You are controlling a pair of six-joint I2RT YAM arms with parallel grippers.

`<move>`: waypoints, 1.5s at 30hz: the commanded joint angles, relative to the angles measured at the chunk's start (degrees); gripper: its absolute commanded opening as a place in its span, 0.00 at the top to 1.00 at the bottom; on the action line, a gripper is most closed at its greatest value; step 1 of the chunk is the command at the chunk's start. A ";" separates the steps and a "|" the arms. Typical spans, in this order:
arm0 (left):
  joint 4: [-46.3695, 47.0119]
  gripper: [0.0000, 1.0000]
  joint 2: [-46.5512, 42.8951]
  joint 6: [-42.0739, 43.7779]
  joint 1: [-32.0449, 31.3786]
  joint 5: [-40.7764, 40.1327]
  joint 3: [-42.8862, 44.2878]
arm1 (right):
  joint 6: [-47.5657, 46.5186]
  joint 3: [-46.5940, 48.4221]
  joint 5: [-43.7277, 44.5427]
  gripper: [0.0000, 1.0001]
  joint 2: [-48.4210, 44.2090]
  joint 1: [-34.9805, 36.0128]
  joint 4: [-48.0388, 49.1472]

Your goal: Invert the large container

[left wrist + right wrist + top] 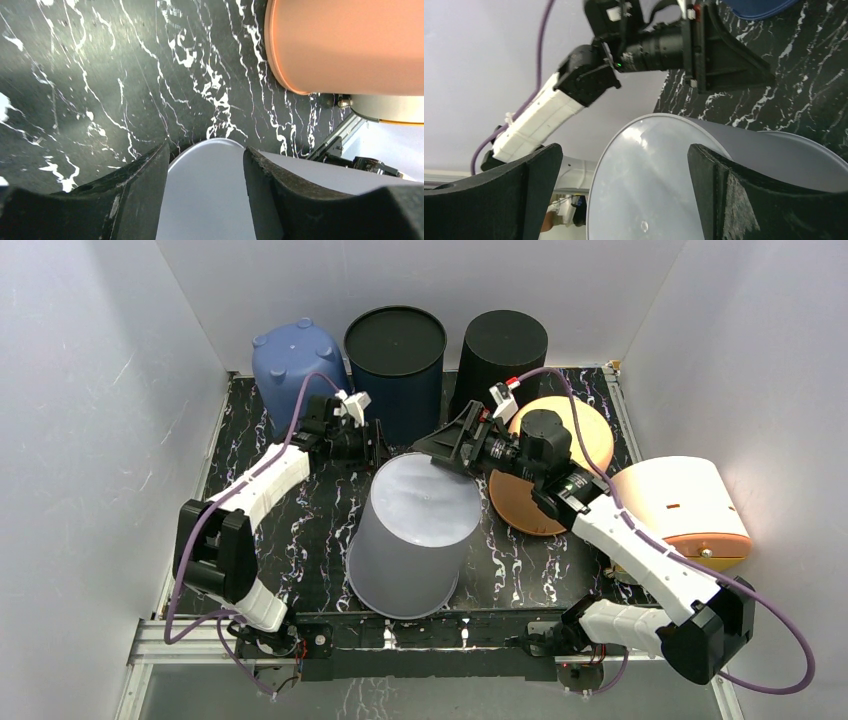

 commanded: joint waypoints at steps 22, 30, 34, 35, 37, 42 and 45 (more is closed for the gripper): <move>-21.48 0.25 -14.26 4.31 -0.07 -19.78 28.33 | -37.12 16.49 -4.98 0.02 -9.68 0.36 -45.87; -13.61 0.08 -28.07 -1.97 -0.10 -23.42 23.50 | -22.32 -6.62 -10.82 0.02 -23.86 0.39 -34.55; -17.83 0.03 -29.52 -1.43 -0.07 -26.26 25.74 | -9.66 -19.67 -14.35 0.02 -33.05 0.37 -24.29; -18.85 0.03 -29.68 -1.21 -0.07 -26.82 26.17 | -9.69 -21.08 -14.34 0.02 -34.04 0.39 -25.44; -20.09 0.02 -30.41 -1.52 -0.10 -27.58 26.03 | -10.04 -22.79 -14.97 0.02 -34.16 0.33 -28.16; -19.24 0.02 -32.29 -3.71 -0.11 -27.62 22.36 | -2.17 -30.02 -18.03 0.02 -32.53 0.60 -16.12; -19.85 0.02 -32.21 -4.39 -0.07 -27.47 22.15 | 2.00 -33.10 -16.96 0.02 -31.82 1.30 -8.01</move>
